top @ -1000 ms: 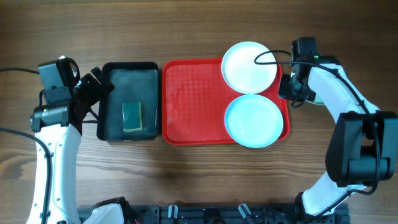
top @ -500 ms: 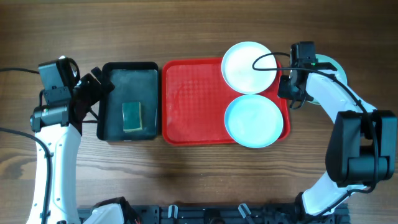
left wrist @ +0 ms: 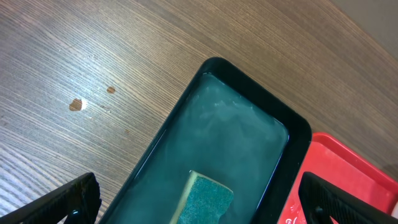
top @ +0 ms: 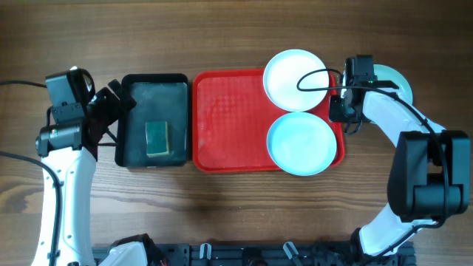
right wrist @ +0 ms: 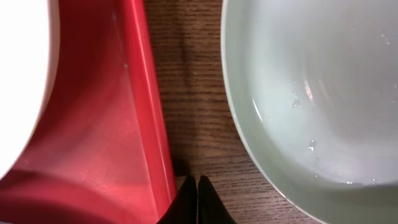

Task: Clean dirty plates on tray and stack at the side
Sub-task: 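Grasp the white plate rim with the right gripper and drag it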

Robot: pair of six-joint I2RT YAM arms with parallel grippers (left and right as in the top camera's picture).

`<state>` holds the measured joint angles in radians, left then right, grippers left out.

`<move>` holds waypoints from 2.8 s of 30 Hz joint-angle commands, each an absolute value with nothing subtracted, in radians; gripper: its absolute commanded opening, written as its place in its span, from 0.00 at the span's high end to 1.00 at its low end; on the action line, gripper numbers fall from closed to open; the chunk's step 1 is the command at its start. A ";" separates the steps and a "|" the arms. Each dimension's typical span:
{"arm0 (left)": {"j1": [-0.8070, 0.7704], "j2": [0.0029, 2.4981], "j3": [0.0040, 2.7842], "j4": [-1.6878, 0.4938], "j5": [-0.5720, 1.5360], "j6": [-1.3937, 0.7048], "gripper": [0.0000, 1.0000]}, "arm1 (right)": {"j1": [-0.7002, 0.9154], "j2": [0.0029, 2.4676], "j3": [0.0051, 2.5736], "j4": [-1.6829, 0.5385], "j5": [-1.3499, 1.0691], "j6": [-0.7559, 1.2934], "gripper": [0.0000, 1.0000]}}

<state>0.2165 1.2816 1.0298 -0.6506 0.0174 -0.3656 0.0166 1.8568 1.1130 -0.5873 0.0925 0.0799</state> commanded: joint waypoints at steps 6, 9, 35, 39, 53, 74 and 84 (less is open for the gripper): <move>0.221 1.275 1.034 -0.648 0.026 -0.375 0.00 | 0.023 1.861 1.107 -0.583 -0.002 0.025 0.95; 0.221 1.275 1.034 -0.648 0.026 -0.375 0.00 | 0.023 1.861 1.107 -0.583 -0.003 0.025 0.96; 0.221 1.275 1.034 -0.648 0.026 -0.375 0.00 | 0.023 1.863 1.342 -0.586 -0.107 0.081 0.65; 0.221 1.275 1.034 -0.648 0.026 -0.375 0.00 | 0.023 1.885 1.233 -0.391 -0.140 0.081 0.65; 0.221 1.275 1.034 -0.648 0.026 -0.375 0.00 | 0.070 1.953 1.225 -0.300 -0.554 0.161 0.96; 0.221 1.275 1.034 -0.648 0.026 -0.375 0.00 | 0.329 1.833 1.366 -0.562 -0.113 0.198 0.60; 0.221 1.275 1.034 -0.648 0.026 -0.375 0.00 | 0.171 1.745 1.306 -1.100 -0.015 0.247 0.66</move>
